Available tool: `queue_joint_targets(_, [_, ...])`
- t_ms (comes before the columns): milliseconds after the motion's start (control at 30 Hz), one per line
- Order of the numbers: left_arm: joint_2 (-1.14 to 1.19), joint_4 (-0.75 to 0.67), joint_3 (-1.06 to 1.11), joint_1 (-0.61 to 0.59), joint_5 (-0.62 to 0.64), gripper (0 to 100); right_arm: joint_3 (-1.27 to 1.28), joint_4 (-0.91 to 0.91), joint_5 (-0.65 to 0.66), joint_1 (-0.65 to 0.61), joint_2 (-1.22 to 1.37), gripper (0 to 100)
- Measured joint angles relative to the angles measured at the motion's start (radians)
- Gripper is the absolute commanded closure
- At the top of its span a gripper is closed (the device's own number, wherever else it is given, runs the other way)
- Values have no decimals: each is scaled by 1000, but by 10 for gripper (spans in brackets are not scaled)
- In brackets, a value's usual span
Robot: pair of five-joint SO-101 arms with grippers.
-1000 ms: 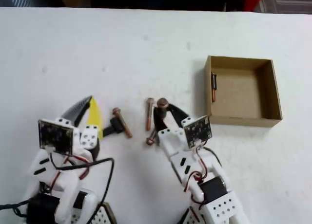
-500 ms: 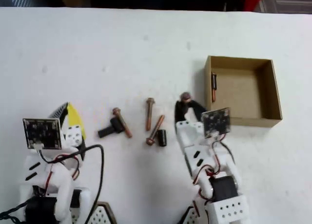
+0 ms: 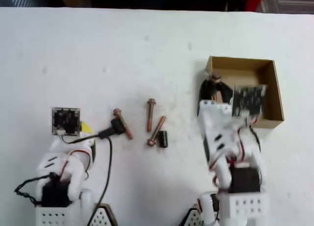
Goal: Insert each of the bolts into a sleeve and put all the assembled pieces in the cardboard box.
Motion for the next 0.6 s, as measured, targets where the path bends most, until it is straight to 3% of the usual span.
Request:
queue_joint_targets(300, [-2, 0, 118, 0, 0, 976, -284, 0, 2, 183, 519, 982])
queue_joint_targets(600, [5, -77, 209, 0, 0, 976, -497, 0, 77, 216, 980, 981])
